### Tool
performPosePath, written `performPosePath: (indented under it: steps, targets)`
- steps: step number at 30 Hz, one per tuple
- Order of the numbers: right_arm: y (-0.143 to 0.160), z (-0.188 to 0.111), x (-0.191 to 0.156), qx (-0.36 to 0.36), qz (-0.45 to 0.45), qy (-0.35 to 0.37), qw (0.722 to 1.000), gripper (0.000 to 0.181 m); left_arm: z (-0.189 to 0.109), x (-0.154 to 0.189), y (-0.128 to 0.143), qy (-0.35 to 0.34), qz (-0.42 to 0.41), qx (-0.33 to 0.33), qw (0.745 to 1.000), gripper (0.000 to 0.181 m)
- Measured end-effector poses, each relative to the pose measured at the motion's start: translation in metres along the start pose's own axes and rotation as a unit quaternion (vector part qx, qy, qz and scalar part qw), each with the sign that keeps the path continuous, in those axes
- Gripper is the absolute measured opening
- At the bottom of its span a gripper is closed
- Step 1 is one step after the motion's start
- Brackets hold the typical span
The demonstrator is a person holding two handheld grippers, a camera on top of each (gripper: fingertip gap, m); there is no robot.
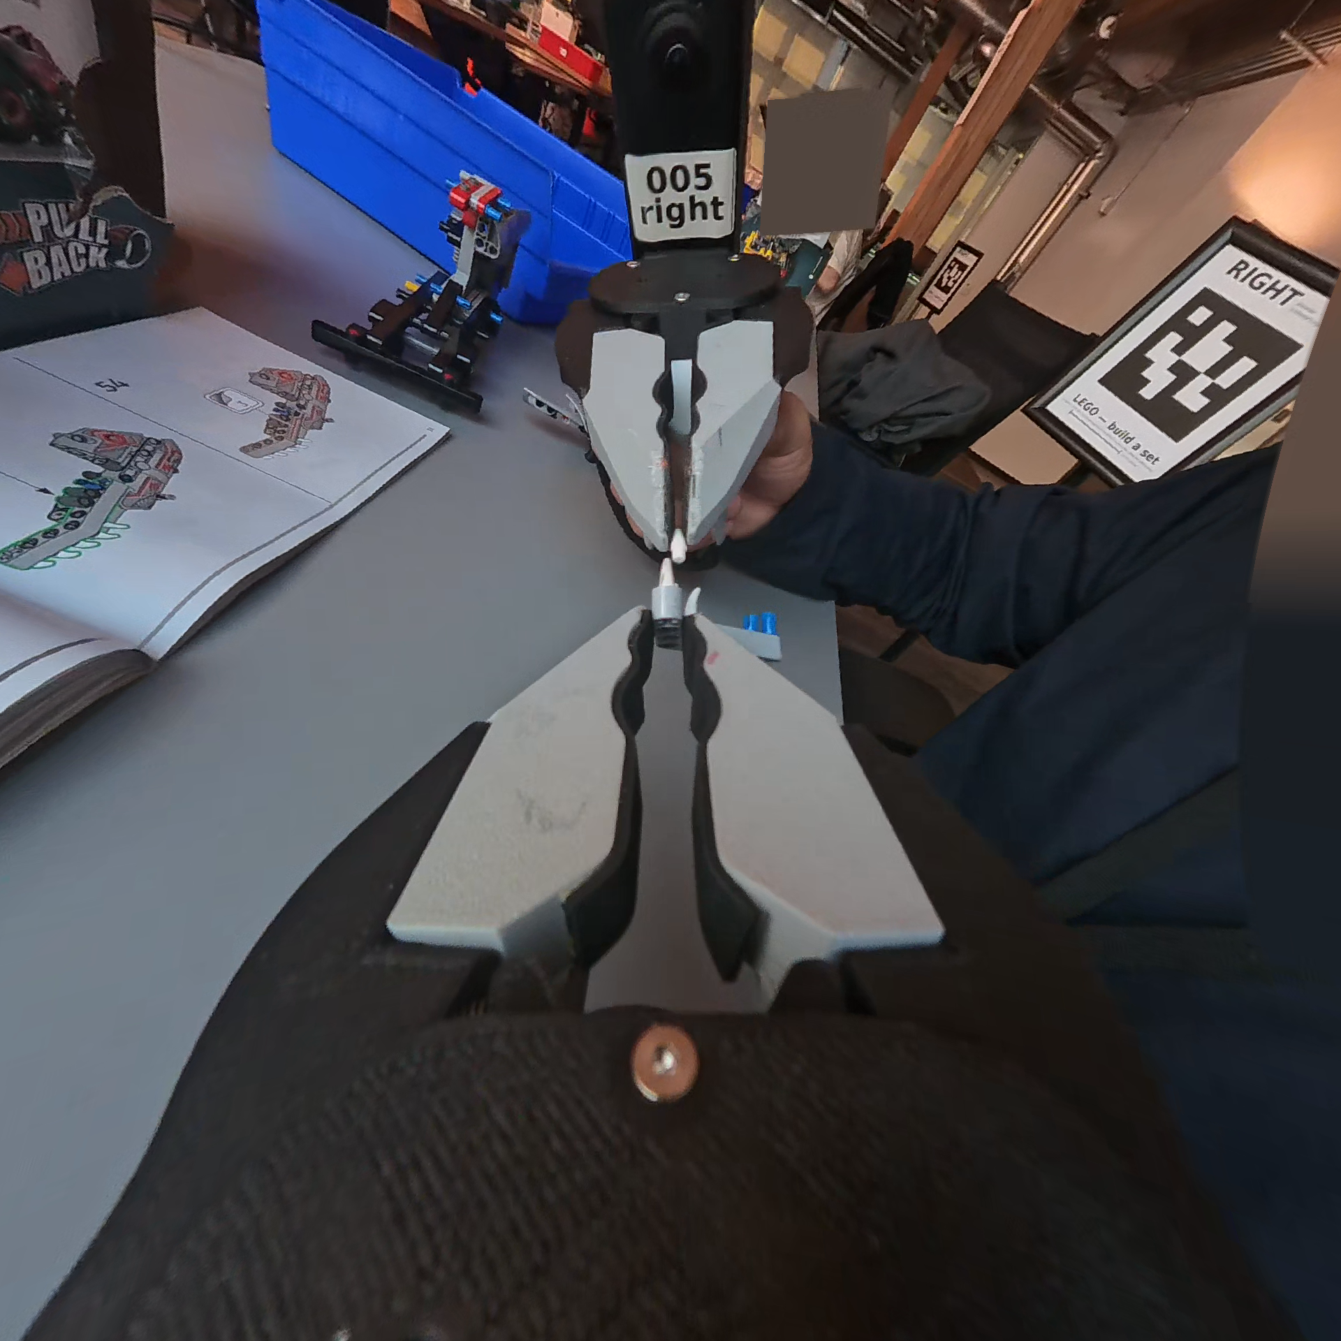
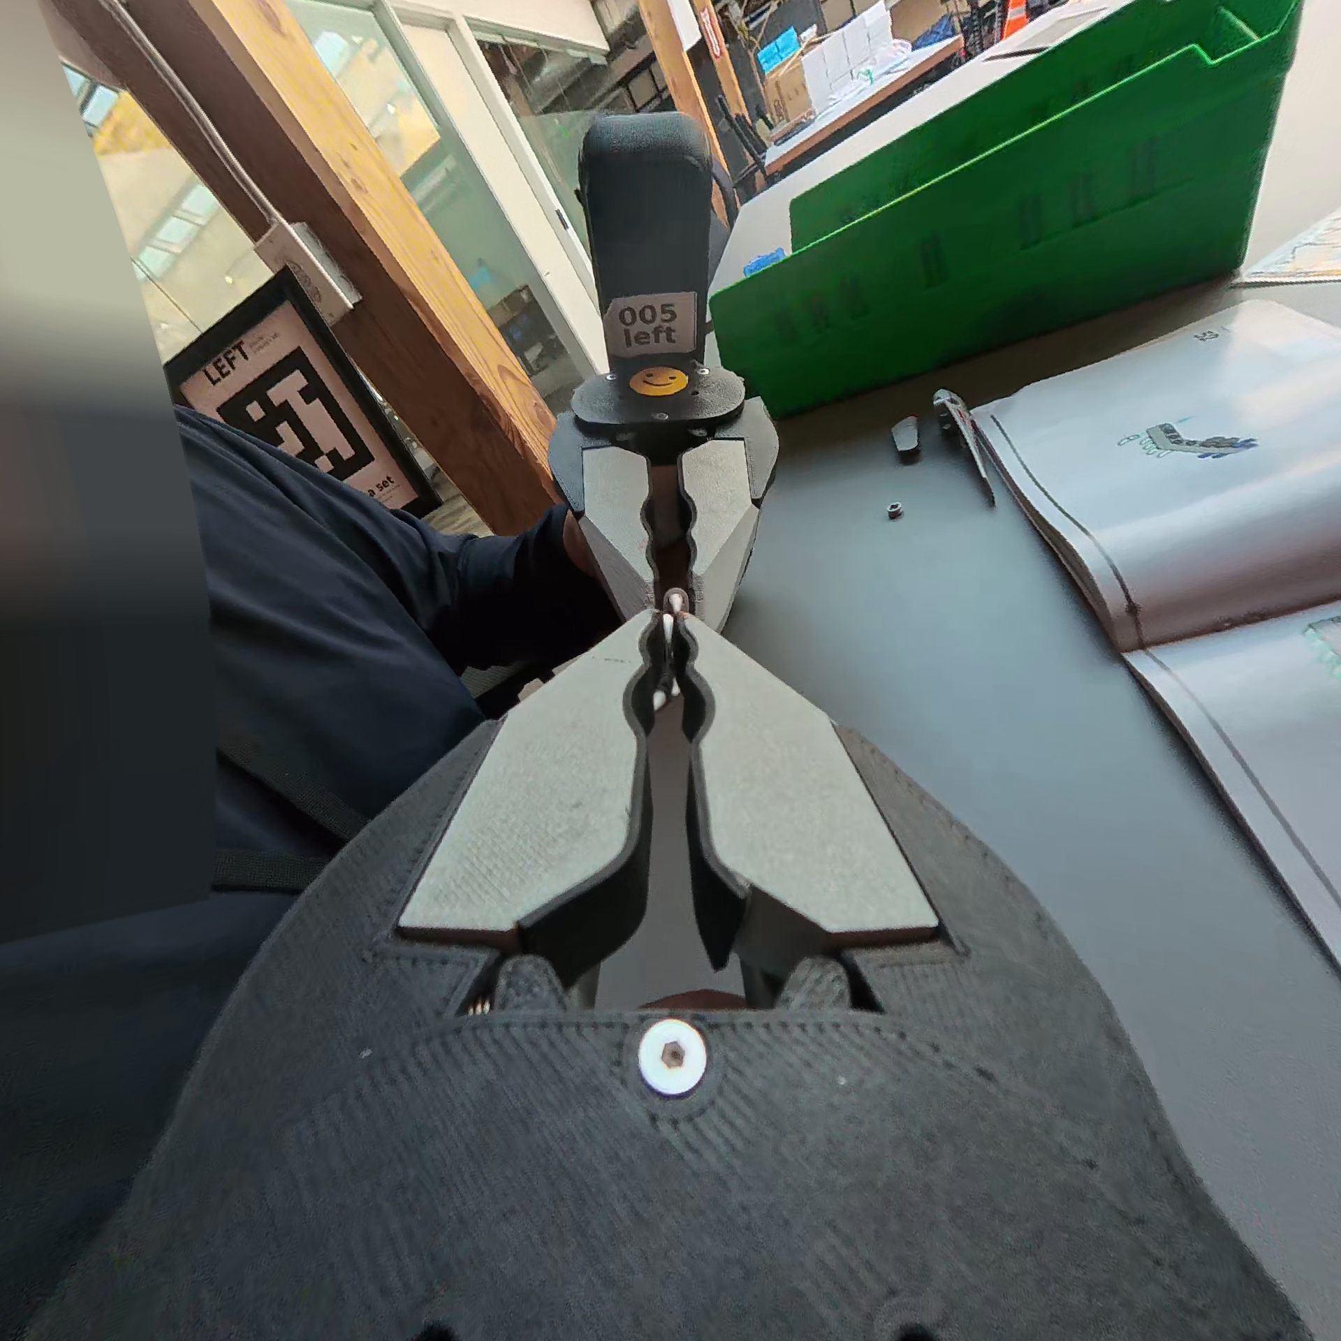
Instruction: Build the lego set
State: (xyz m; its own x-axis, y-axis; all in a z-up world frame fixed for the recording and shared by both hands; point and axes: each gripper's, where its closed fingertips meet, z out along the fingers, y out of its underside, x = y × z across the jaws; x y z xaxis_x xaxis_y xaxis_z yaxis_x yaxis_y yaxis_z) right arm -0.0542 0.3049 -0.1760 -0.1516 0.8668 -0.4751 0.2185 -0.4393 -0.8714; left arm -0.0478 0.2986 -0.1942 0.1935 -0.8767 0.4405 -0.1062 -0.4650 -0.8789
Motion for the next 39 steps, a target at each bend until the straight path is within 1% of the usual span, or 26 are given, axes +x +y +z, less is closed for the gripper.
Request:
performPosePath:
  steps: [5,15,27,31,34,37,39]
  targets:
    - [0.006,0.004,0.002,-0.019,-0.01,0.011,1.0,0.0,-0.001,0.002,-0.001,0.004,0.006,0.005,1.0,0.005]
    - [0.006,0.005,0.0,-0.022,-0.018,0.01,1.0,0.0,0.0,0.004,0.0,0.009,0.007,0.0,1.0,0.005]
    - [0.009,0.006,-0.002,-0.04,-0.051,0.022,0.998,0.0,0.001,0.005,0.003,0.012,0.007,-0.008,1.0,0.005]
    - [0.014,0.004,0.0,-0.07,-0.079,0.041,0.994,0.0,0.004,0.004,0.007,0.012,0.002,-0.025,1.0,0.005]
    - [0.022,0.002,0.001,-0.107,-0.102,0.057,0.987,0.0,0.009,0.003,0.014,0.016,-0.007,-0.052,0.998,0.005]
    - [0.033,0.001,0.002,-0.141,-0.101,0.061,0.983,0.0,0.014,0.003,0.024,0.015,-0.009,-0.091,0.996,0.005]
    - [0.036,0.001,0.002,-0.143,-0.097,0.057,0.983,0.0,0.015,0.003,0.027,0.015,-0.01,-0.101,0.995,0.005]
